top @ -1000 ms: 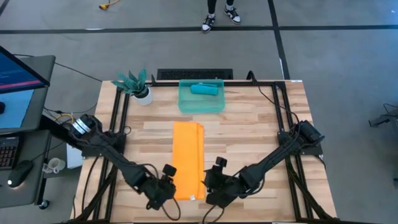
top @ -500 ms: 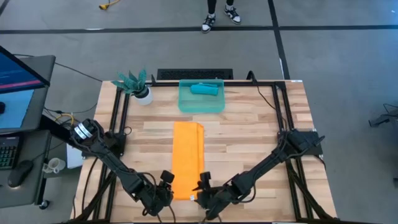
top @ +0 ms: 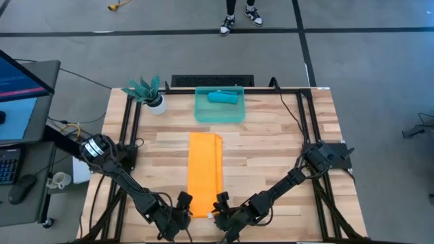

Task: Roll microfiber towels into tight, uniform cylinder then place into a basket
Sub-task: Fold the yellow microfiber cloth

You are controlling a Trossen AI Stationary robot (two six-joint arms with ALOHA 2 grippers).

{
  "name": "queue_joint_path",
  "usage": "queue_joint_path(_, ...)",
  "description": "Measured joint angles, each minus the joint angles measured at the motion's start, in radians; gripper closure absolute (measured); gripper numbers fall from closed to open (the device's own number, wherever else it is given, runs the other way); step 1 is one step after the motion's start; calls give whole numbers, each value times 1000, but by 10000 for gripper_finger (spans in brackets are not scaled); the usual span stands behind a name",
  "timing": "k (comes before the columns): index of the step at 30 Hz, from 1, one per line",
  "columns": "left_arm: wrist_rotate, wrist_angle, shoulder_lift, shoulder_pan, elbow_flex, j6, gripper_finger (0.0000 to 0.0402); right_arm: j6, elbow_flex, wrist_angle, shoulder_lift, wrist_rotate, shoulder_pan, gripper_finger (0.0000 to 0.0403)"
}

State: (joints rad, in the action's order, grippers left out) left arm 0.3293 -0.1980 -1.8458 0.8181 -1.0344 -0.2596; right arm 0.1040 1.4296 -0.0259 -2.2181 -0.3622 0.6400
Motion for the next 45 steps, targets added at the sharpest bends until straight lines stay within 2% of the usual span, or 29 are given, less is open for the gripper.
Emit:
queue_joint_path(6, 23, -17, -47, -4, 2, -28, 194, 35, 1, -51, -14, -20, -2, 184)
queue_joint_path(16, 54, -31, -85, -13, -3, -116, 207, 166, 5, -95, -11, 32, -23, 188)
queue_joint_path(22, 70, -46, -88, -20, -3, -153, 255, 236, 5, -116, -9, 34, -39, 236)
queue_joint_path(32, 101, -46, -90, -23, 0, -153, 380, 283, 3, -122, -9, 16, -41, 388)
queue_joint_path(34, 106, -33, -90, -23, 1, -153, 395, 285, 3, -114, -9, 13, -32, 391)
queue_joint_path(38, 109, -54, -85, -17, -26, -153, 394, 285, 27, -123, -15, 17, -9, 382)
queue_joint_path(45, 108, -157, -69, 22, -131, -182, 399, 283, 108, -174, -17, 28, 41, 393)
